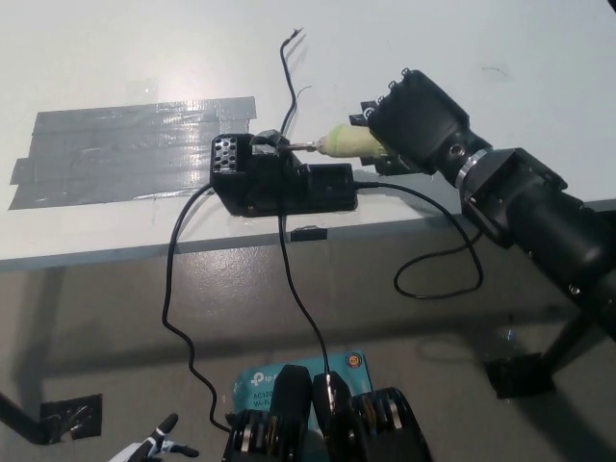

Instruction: The robot uses its right hand to grab and lift the soldering gun kept on the middle of the table and puts it in its base

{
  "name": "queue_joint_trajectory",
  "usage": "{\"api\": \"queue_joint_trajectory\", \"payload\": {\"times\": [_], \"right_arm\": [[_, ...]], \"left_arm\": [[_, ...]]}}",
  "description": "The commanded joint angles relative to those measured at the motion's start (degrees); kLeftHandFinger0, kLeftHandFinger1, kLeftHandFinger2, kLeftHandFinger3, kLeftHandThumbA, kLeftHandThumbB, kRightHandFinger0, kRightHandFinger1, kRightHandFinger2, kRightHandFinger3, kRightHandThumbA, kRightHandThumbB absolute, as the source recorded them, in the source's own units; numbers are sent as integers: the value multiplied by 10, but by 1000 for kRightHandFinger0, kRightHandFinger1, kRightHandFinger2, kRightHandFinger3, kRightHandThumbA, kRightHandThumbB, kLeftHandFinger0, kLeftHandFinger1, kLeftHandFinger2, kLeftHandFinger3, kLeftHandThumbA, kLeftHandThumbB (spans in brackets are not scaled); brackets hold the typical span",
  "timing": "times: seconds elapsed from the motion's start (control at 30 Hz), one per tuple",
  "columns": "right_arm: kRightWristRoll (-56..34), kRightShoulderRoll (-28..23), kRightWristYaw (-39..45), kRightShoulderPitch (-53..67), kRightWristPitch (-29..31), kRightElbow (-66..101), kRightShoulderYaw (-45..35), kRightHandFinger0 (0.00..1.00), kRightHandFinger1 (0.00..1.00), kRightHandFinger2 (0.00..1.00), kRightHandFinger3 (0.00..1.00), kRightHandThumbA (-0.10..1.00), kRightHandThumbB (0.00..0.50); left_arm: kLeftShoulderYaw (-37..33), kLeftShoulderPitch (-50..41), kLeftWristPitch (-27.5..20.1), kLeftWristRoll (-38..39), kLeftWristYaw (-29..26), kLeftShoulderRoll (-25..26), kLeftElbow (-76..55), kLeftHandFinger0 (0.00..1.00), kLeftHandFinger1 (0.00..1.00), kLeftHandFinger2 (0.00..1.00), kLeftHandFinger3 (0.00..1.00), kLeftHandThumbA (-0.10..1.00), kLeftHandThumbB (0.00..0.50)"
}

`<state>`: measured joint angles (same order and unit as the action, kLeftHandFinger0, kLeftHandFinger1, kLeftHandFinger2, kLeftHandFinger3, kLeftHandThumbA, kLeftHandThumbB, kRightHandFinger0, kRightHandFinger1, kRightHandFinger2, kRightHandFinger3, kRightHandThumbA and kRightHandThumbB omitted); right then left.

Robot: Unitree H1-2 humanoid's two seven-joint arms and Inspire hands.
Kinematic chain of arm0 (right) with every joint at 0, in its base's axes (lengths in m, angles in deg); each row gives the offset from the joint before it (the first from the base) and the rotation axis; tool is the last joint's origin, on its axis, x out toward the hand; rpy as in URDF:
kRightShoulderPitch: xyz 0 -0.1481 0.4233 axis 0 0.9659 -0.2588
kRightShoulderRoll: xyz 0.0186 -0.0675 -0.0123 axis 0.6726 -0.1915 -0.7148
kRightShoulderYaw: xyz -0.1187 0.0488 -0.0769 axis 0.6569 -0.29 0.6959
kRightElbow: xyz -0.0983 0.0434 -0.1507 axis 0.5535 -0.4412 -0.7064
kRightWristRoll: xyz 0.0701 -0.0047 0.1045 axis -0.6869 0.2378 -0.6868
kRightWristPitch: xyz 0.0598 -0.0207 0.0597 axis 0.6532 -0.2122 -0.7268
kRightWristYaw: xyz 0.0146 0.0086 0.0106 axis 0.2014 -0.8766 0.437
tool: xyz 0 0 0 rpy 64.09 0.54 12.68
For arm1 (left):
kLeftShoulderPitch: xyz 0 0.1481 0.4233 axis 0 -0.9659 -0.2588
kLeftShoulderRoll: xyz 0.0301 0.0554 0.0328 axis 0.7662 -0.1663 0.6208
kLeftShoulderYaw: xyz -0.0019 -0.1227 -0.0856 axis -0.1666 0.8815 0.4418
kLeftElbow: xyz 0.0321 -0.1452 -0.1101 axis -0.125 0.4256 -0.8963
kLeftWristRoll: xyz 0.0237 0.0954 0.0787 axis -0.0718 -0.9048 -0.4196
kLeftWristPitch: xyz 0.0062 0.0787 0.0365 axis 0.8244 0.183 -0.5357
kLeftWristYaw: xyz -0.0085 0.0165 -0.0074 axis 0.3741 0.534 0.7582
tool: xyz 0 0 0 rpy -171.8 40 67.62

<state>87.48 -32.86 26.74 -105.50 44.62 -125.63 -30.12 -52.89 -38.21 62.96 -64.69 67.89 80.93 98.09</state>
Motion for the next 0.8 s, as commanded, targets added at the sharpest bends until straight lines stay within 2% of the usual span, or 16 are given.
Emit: {"api": "queue_joint_trajectory", "payload": {"times": [0.0, 0.07, 0.13, 0.17, 0.23, 0.27, 0.3, 0.37, 0.43, 0.5, 0.57, 0.6, 0.67, 0.7, 0.77], "right_arm": [[-8, -8, 14, -23, 2, 15, -9, 0, 0, 282, 474, -100, 197], [-2, -5, 24, -26, -3, 16, -5, 0, 0, 300, 387, -100, 182], [2, 0, -3, -27, -10, 4, -7, 0, 0, 249, 265, -100, 207], [0, 3, -6, -33, -8, -7, -7, 0, 0, 277, 234, -100, 208], [5, 4, -7, -38, -8, -11, -3, 0, 0, 281, 185, -100, 191], [8, 5, 0, -44, -6, -11, 0, 0, 0, 289, 242, -100, 220], [14, 6, -9, -48, -9, -16, 3, 0, 0, 283, 234, -100, 223], [18, 12, -19, -55, -17, -25, 3, 0, 0, 228, 154, -100, 177], [22, 15, -18, -67, -20, -27, 6, 0, 0, 197, 13, -97, 155], [15, 19, -24, -74, -16, -31, 4, 0, 0, 194, 0, -90, 128], [23, 20, -32, -79, -16, -36, 12, 0, 0, 188, 1, -57, 144], [13, 22, -22, -80, -11, -34, 8, 0, 0, 197, 18, -77, 114], [15, 20, -30, -78, -11, -31, 10, 0, 0, 195, 24, -33, 127], [22, 20, -34, -79, -15, -32, 14, 0, 0, 194, 28, -26, 146], [26, 19, -35, -80, -16, -32, 17, 0, 0, 191, 36, -29, 150]], "left_arm": [[0, 7, -10, 3, 9, 11, -6, 0, 30, 321, 644, 1000, 500], [1, 5, -5, 5, 9, 10, -10, 0, 34, 319, 652, 1000, 500], [-2, 5, -2, -1, 5, 9, -12, 0, 29, 320, 683, 1000, 500], [-2, 5, 1, -1, 5, 8, -16, 0, 31, 322, 683, 1000, 500], [-2, 5, 2, -1, 5, 8, -18, 0, 31, 326, 671, 1000, 500], [-2, 4, 1, -1, 5, 9, -19, 0, 29, 328, 684, 1000, 500], [-2, 4, -2, 0, 6, 9, -18, 0, 28, 329, 686, 1000, 500], [-2, 5, -7, -1, 4, 8, -16, 0, 10, 313, 681, 1000, 500], [-2, 7, 2, 0, 3, 6, -18, 0, 27, 319, 677, 1000, 500], [-2, 8, 1, 1, 6, 7, -18, 0, 44, 318, 678, 1000, 500], [-1, 7, 2, 2, 6, 8, -23, 0, 33, 316, 685, 1000, 500], [0, 8, 0, 3, 5, 7, -19, 0, 38, 316, 685, 1000, 500], [-1, 8, -5, 4, 8, 8, -20, 0, 19, 288, 679, 1000, 500], [-1, 9, -9, 2, 6, 7, -16, 0, 24, 285, 667, 1000, 500], [-1, 10, -12, 1, 5, 8, -15, 0, 28, 296, 665, 1000, 500]]}}
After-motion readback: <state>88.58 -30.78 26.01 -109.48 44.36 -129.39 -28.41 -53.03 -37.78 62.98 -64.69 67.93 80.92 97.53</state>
